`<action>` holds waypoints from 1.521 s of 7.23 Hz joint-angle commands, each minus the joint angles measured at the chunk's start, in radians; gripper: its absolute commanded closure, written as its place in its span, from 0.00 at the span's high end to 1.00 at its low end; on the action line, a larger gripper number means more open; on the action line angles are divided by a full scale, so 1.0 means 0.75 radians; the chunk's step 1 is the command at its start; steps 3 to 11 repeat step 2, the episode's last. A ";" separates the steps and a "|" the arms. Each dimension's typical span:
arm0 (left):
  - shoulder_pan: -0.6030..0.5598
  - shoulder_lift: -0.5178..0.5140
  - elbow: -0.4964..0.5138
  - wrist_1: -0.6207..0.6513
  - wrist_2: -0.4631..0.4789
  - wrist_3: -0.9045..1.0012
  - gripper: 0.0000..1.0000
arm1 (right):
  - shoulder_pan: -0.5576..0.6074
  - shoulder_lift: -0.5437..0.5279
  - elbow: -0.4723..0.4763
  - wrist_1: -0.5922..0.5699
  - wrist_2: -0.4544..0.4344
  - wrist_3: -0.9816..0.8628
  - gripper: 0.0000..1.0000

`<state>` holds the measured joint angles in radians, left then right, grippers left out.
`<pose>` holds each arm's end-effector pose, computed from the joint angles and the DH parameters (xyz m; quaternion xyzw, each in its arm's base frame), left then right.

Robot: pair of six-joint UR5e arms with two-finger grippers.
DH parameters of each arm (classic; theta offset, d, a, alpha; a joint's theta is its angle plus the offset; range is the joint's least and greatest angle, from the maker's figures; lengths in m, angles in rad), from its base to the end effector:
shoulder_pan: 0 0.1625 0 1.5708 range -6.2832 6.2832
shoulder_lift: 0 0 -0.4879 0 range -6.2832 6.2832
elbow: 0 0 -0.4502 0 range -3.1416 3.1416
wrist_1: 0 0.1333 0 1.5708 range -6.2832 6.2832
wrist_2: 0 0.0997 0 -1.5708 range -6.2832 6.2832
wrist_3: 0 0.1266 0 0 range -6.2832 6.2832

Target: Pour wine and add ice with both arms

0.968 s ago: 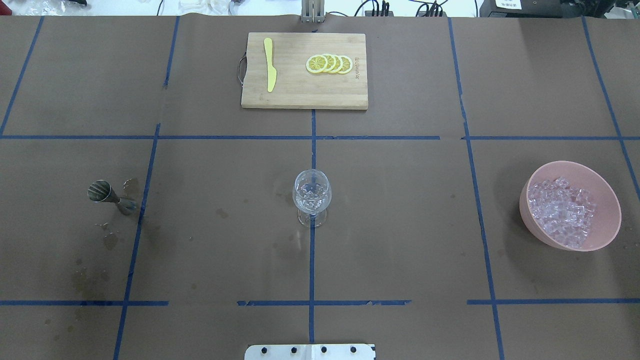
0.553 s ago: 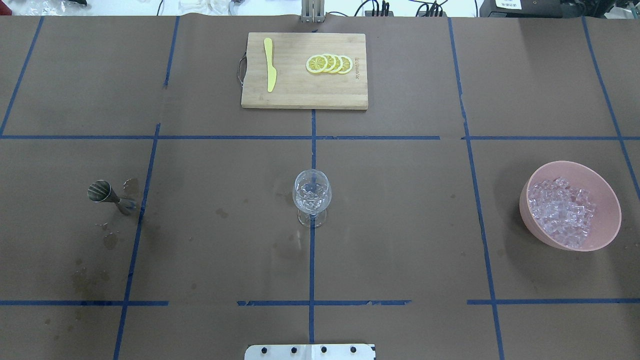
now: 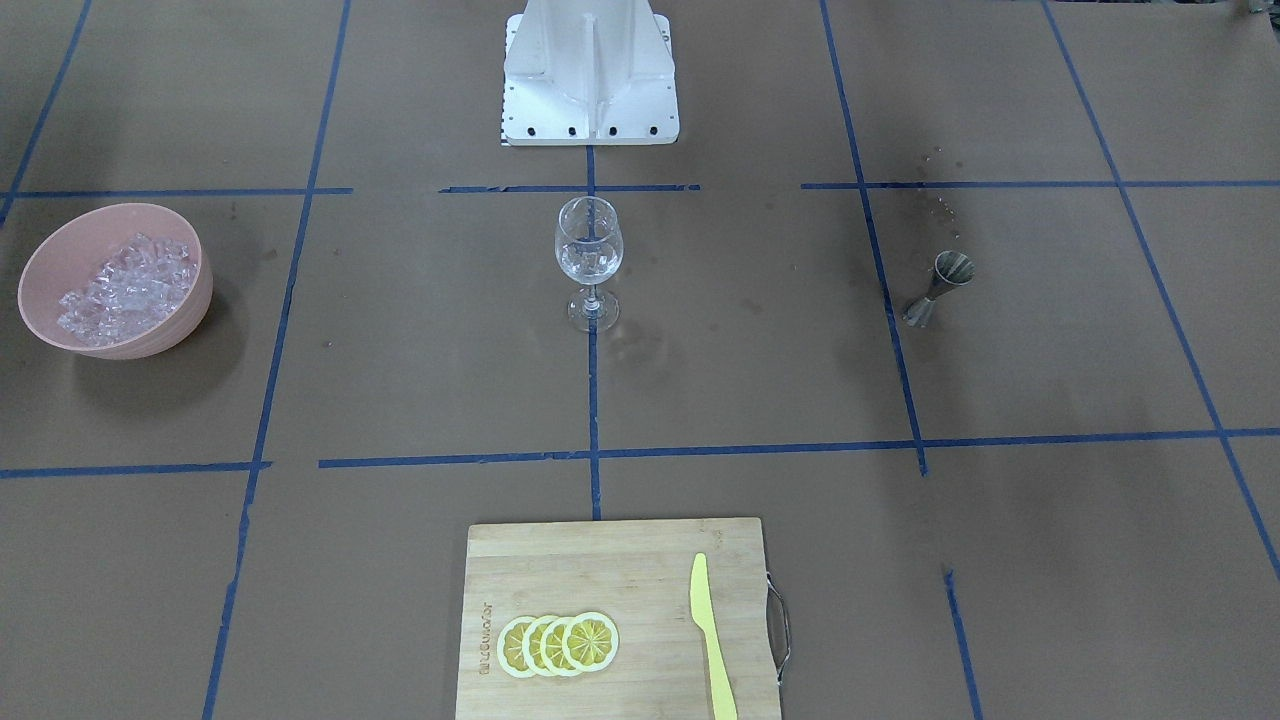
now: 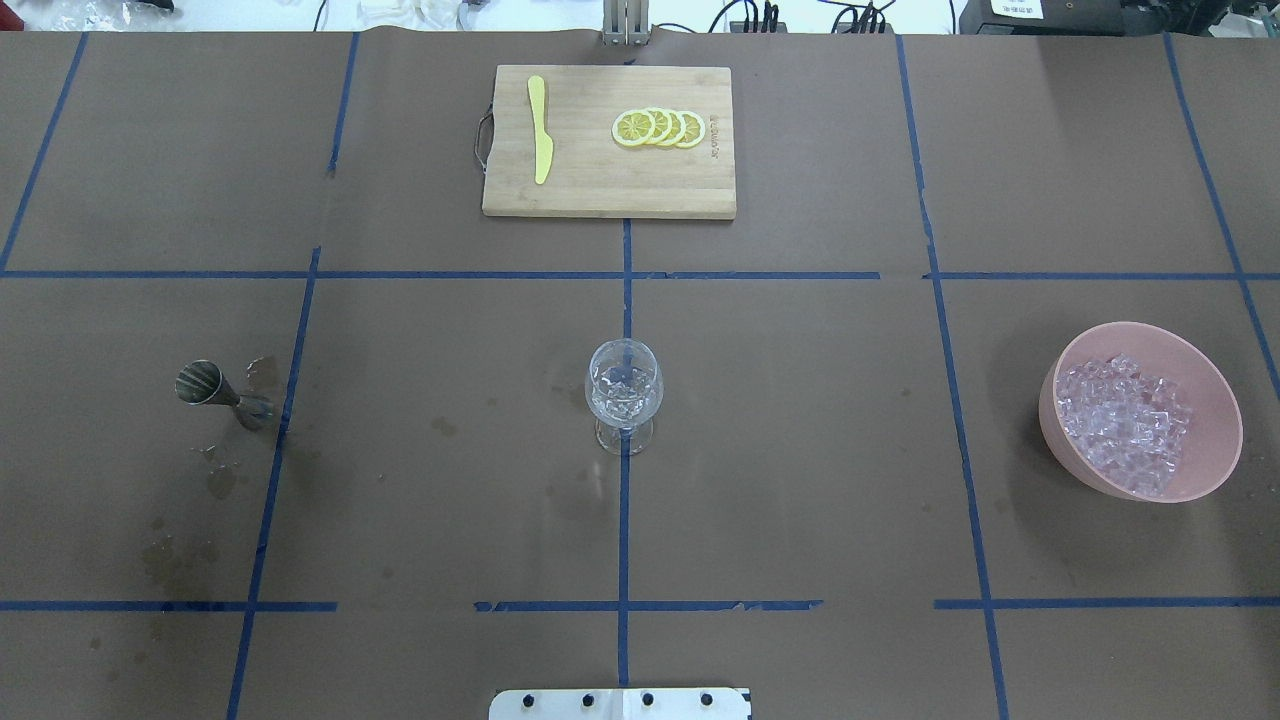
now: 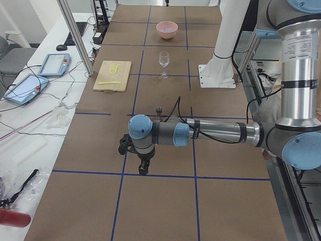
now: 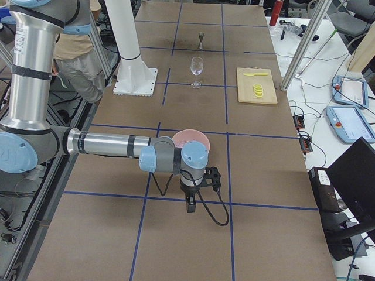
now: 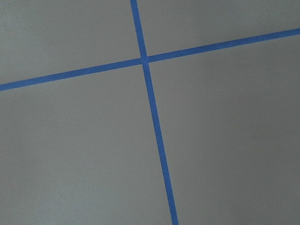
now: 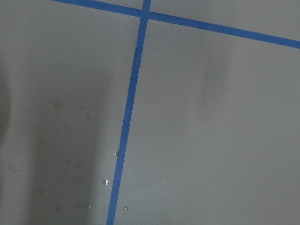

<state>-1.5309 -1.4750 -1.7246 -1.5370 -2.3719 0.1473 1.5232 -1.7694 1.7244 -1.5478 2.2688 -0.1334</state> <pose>-0.0222 -0.5059 0.7077 0.0321 0.3887 0.0908 0.9163 0.0304 -0.4530 0.7602 0.0043 -0.3421 -0.0812 0.9362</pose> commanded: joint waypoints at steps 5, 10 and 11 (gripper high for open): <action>0.000 -0.001 0.001 0.000 -0.004 0.002 1.00 | 0.000 0.003 0.000 0.000 0.000 0.000 1.00; 0.000 -0.001 0.001 0.000 -0.004 0.002 1.00 | 0.000 0.003 0.000 0.000 0.000 0.000 1.00; 0.000 -0.001 0.001 0.000 -0.004 0.002 1.00 | 0.000 0.003 0.000 0.000 0.000 0.000 1.00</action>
